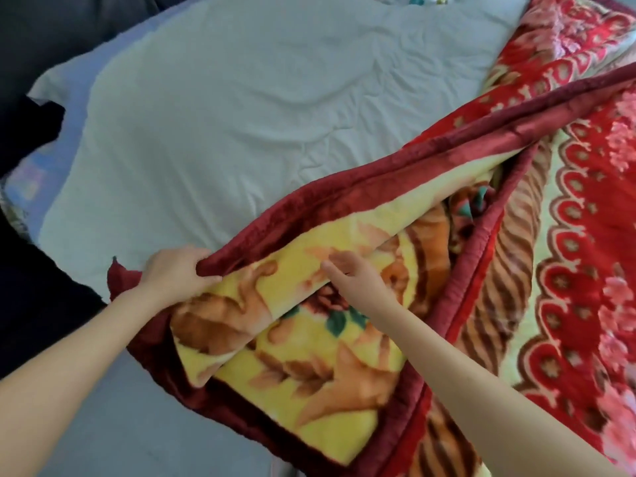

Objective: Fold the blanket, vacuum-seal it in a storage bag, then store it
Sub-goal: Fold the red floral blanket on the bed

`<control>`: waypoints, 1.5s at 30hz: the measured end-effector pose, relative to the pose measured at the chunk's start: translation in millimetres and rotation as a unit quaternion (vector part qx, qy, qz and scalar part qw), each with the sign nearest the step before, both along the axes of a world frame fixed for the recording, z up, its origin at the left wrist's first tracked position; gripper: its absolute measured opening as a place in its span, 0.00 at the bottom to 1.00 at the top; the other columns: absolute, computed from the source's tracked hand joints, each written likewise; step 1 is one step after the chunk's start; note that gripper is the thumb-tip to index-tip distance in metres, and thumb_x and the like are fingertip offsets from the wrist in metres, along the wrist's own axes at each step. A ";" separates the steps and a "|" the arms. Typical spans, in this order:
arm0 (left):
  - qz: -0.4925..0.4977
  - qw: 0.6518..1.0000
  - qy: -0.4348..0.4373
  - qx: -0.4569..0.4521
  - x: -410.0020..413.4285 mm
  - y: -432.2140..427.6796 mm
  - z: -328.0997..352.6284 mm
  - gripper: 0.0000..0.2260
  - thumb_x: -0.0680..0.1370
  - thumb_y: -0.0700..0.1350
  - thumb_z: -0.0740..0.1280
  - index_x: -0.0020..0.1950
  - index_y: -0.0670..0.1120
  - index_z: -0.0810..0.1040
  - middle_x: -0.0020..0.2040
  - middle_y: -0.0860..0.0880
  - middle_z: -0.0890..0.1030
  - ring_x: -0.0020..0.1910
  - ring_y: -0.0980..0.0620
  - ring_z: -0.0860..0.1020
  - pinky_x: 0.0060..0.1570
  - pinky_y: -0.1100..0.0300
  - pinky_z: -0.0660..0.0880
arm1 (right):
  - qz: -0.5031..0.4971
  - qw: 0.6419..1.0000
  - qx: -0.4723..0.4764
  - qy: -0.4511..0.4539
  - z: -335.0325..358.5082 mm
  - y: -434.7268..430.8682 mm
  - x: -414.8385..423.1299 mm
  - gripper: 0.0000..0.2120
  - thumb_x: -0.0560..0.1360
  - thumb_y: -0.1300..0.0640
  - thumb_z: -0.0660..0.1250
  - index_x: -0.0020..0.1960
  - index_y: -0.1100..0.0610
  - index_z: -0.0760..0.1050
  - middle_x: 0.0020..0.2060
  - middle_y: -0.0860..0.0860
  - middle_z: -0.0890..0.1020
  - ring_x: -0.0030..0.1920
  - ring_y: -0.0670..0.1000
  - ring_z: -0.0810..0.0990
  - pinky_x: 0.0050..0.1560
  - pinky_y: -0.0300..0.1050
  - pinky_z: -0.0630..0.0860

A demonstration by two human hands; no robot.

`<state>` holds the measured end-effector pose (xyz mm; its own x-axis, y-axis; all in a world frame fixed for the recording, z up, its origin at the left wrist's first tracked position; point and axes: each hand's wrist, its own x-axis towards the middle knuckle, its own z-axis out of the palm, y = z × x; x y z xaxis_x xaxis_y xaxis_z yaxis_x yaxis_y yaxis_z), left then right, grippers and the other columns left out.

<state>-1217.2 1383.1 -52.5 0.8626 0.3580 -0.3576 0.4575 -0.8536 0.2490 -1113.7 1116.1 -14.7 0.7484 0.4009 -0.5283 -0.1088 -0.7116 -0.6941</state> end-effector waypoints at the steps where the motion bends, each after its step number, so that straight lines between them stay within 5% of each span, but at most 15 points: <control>1: -0.022 0.998 0.026 -0.045 -8.3 -13.9 13.7 0.11 0.71 0.57 0.71 0.50 0.55 0.80 0.45 0.52 0.81 0.50 0.47 0.79 0.40 0.58 0.67 | -0.016 1.000 0.020 0.015 8.4 1.5 -6.5 0.22 0.78 0.41 0.60 0.67 0.51 0.68 0.56 0.46 0.76 0.52 0.45 0.78 0.47 0.36 0.77; 4: -0.072 0.981 0.081 -0.163 -24.7 -58.5 53.3 0.19 0.70 0.59 0.71 0.58 0.55 0.78 0.52 0.53 0.82 0.53 0.52 0.78 0.50 0.58 0.73 | -0.026 0.998 0.021 0.052 30.3 -1.3 -29.6 0.29 0.76 0.37 0.61 0.71 0.51 0.64 0.49 0.45 0.76 0.50 0.47 0.78 0.52 0.45 0.77; 6: -0.086 0.964 0.100 -0.232 -26.8 -90.8 80.8 0.16 0.70 0.55 0.74 0.52 0.48 0.79 0.46 0.50 0.81 0.46 0.54 0.77 0.47 0.62 0.71 | -0.061 0.994 0.032 0.084 47.5 -11.4 -45.4 0.32 0.73 0.35 0.63 0.70 0.52 0.64 0.48 0.46 0.78 0.47 0.48 0.80 0.47 0.46 0.78; 10: -0.158 0.938 0.138 -0.275 -41.8 -182.5 144.9 0.15 0.72 0.51 0.72 0.40 0.46 0.69 0.37 0.51 0.68 0.35 0.58 0.68 0.36 0.65 0.63 | -0.149 0.977 0.085 0.125 86.4 -58.9 -74.2 0.11 0.71 0.47 0.71 0.47 0.50 0.71 0.47 0.52 0.82 0.47 0.56 0.83 0.48 0.55 0.81; 13: -0.205 0.929 0.139 -0.275 -70.4 -261.5 180.6 0.13 0.74 0.48 0.70 0.36 0.52 0.67 0.34 0.57 0.69 0.32 0.64 0.70 0.33 0.72 0.66 | -0.182 0.977 0.074 0.076 117.1 -121.5 -99.5 0.05 0.70 0.62 0.67 0.45 0.59 0.74 0.45 0.56 0.82 0.45 0.56 0.82 0.46 0.55 0.82; 15: -0.208 0.918 0.129 -0.311 -90.7 -314.5 204.5 0.06 0.75 0.48 0.70 0.43 0.55 0.73 0.41 0.61 0.75 0.41 0.66 0.74 0.39 0.75 0.68 | -0.204 0.975 0.079 0.033 141.6 -178.0 -115.8 0.05 0.69 0.65 0.64 0.44 0.61 0.73 0.42 0.56 0.81 0.41 0.55 0.81 0.44 0.52 0.82; 17: -0.222 0.903 0.140 -0.339 -104.7 -368.2 227.0 0.14 0.74 0.50 0.70 0.59 0.54 0.74 0.53 0.58 0.76 0.54 0.59 0.75 0.47 0.72 0.70 | -0.215 0.972 0.088 0.016 169.6 -240.9 -131.7 0.05 0.69 0.67 0.63 0.44 0.61 0.72 0.39 0.55 0.79 0.38 0.53 0.80 0.39 0.45 0.80; 19: -0.228 0.872 0.215 -0.377 -111.3 -421.4 245.2 0.24 0.76 0.51 0.69 0.69 0.50 0.67 0.56 0.55 0.72 0.53 0.57 0.77 0.47 0.69 0.74 | -0.209 0.975 0.076 -0.018 195.8 -306.5 -145.2 0.08 0.69 0.68 0.64 0.46 0.58 0.72 0.36 0.53 0.79 0.34 0.50 0.77 0.29 0.37 0.76; 21: -0.233 0.830 0.290 -0.416 -112.7 -466.0 253.5 0.19 0.77 0.50 0.68 0.65 0.47 0.68 0.52 0.48 0.75 0.49 0.46 0.82 0.39 0.62 0.80 | -0.223 0.972 0.062 -0.030 205.7 -366.6 -154.9 0.10 0.68 0.69 0.64 0.45 0.57 0.72 0.33 0.52 0.76 0.31 0.49 0.74 0.24 0.35 0.69; 25: -0.194 0.896 0.254 -0.307 -96.1 -504.8 224.5 0.16 0.78 0.54 0.63 0.61 0.45 0.71 0.50 0.43 0.77 0.48 0.41 0.82 0.39 0.53 0.82 | -0.278 0.960 0.005 0.039 168.2 -459.4 -178.5 0.13 0.67 0.73 0.62 0.48 0.61 0.74 0.38 0.57 0.79 0.37 0.55 0.79 0.37 0.47 0.81; 29: -0.057 0.957 0.204 -0.199 -89.9 -492.6 156.0 0.17 0.80 0.51 0.60 0.63 0.41 0.69 0.51 0.42 0.76 0.41 0.42 0.83 0.38 0.52 0.82 | -0.308 0.945 -0.050 0.094 92.9 -505.9 -207.5 0.12 0.65 0.70 0.64 0.47 0.62 0.75 0.37 0.57 0.79 0.36 0.55 0.78 0.33 0.42 0.74; 32: 0.016 0.981 0.146 -0.126 -109.1 -466.7 95.5 0.14 0.79 0.50 0.60 0.60 0.43 0.70 0.51 0.47 0.75 0.45 0.46 0.79 0.41 0.53 0.81 | -0.349 0.928 -0.020 0.130 37.3 -520.8 -212.6 0.15 0.63 0.66 0.69 0.50 0.61 0.75 0.40 0.58 0.82 0.42 0.58 0.81 0.46 0.50 0.79; 36: 0.119 0.986 0.099 -0.065 -148.2 -415.6 6.7 0.20 0.77 0.53 0.64 0.63 0.41 0.70 0.59 0.41 0.76 0.57 0.40 0.76 0.55 0.52 0.74 | -0.352 0.920 0.009 0.171 -2.6 -526.1 -222.3 0.16 0.68 0.67 0.73 0.53 0.57 0.74 0.45 0.56 0.82 0.45 0.57 0.82 0.49 0.50 0.78; 40: 0.204 0.972 0.102 -0.053 -177.6 -382.4 -54.2 0.28 0.73 0.57 0.68 0.64 0.38 0.69 0.60 0.37 0.76 0.60 0.37 0.74 0.58 0.48 0.72 | -0.344 0.929 0.022 0.134 -31.7 -536.7 -232.2 0.36 0.68 0.64 0.75 0.68 0.45 0.62 0.51 0.50 0.79 0.47 0.50 0.79 0.51 0.43 0.71; 45: 0.226 0.966 0.071 -0.100 -179.4 -371.7 -73.8 0.34 0.70 0.58 0.72 0.67 0.40 0.68 0.63 0.39 0.75 0.62 0.38 0.73 0.61 0.47 0.70 | -0.303 0.937 -0.044 0.170 -40.8 -549.2 -254.8 0.13 0.70 0.57 0.74 0.53 0.57 0.78 0.45 0.51 0.83 0.44 0.50 0.81 0.41 0.42 0.73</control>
